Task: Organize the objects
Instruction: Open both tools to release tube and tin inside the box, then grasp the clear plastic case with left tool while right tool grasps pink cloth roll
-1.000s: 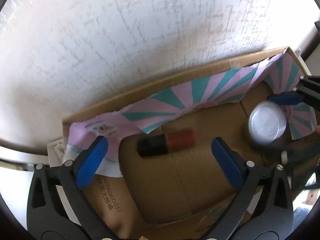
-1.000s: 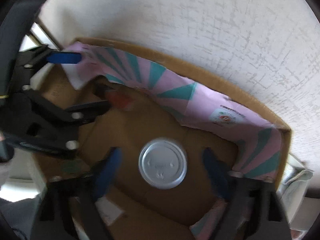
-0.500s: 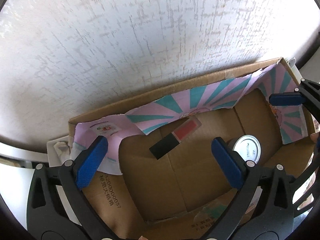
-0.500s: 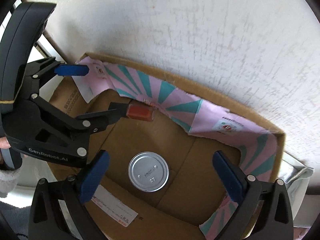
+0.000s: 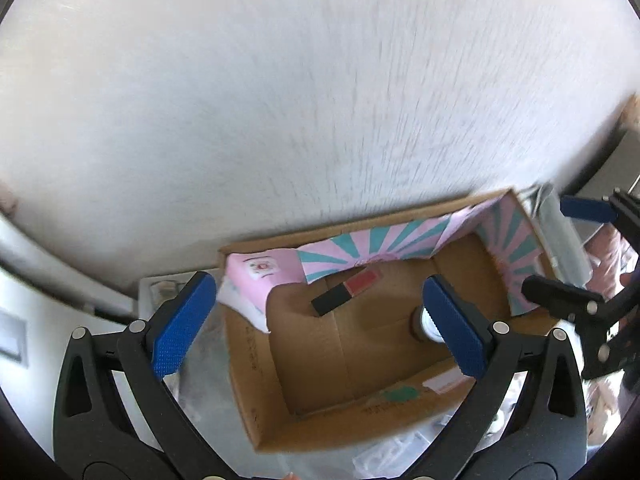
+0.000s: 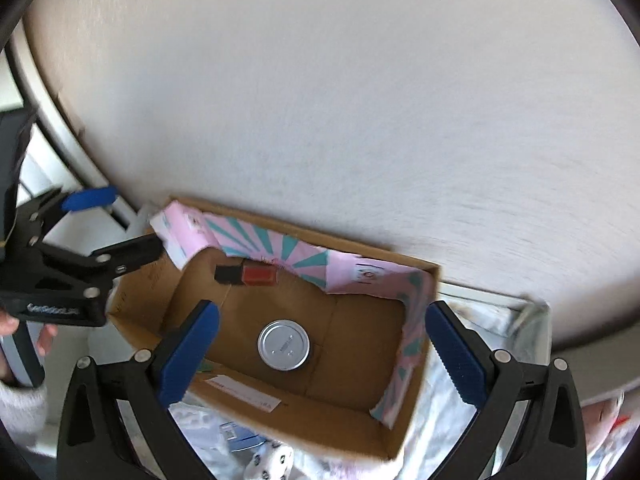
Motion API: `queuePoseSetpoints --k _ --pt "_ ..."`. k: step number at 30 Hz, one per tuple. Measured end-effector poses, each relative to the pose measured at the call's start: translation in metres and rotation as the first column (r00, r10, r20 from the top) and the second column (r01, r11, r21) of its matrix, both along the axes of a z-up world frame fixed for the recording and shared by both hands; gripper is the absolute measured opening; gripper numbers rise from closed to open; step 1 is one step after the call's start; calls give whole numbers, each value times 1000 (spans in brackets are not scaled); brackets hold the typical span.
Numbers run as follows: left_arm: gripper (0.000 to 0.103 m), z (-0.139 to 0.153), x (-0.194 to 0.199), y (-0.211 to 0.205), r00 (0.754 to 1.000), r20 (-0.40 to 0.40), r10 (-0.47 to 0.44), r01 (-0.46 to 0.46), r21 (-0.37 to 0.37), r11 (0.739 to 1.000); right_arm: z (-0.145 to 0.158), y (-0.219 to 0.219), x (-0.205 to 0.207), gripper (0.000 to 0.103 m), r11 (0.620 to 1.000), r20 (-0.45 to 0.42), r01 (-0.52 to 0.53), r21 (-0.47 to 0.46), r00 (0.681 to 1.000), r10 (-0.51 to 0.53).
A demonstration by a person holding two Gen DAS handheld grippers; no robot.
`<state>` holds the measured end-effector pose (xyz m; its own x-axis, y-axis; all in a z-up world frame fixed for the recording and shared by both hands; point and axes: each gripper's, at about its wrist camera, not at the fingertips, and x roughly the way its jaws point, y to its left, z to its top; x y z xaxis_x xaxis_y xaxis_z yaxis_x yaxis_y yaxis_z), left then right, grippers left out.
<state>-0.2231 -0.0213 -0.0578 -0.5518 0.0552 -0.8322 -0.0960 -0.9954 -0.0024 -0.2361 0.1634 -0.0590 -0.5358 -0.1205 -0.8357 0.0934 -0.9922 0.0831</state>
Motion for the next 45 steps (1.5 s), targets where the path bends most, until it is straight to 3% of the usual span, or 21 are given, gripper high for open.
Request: queuePoseSetpoints --k 4,10,15,20,31,45 --pt "103 19 37 -5 997 -62 56 -54 29 998 29 14 31 103 995 -53 97 -35 994 -99" --pt "103 31 95 -17 975 -145 170 -166 34 985 49 14 84 103 975 -132 221 5 967 -219" --pt "103 34 126 -28 972 -146 185 -174 85 981 49 9 108 103 967 -139 254 -25 957 -255" --pt "103 33 141 -32 967 -157 201 -192 71 979 51 3 125 102 957 -146 284 -59 946 -290" --pt "103 29 171 -46 971 -141 191 -170 148 974 67 -6 162 102 957 -211 288 -30 934 -288" --pt "103 14 202 -20 952 -105 289 -276 122 953 50 24 172 103 984 -199 163 -71 964 -174"
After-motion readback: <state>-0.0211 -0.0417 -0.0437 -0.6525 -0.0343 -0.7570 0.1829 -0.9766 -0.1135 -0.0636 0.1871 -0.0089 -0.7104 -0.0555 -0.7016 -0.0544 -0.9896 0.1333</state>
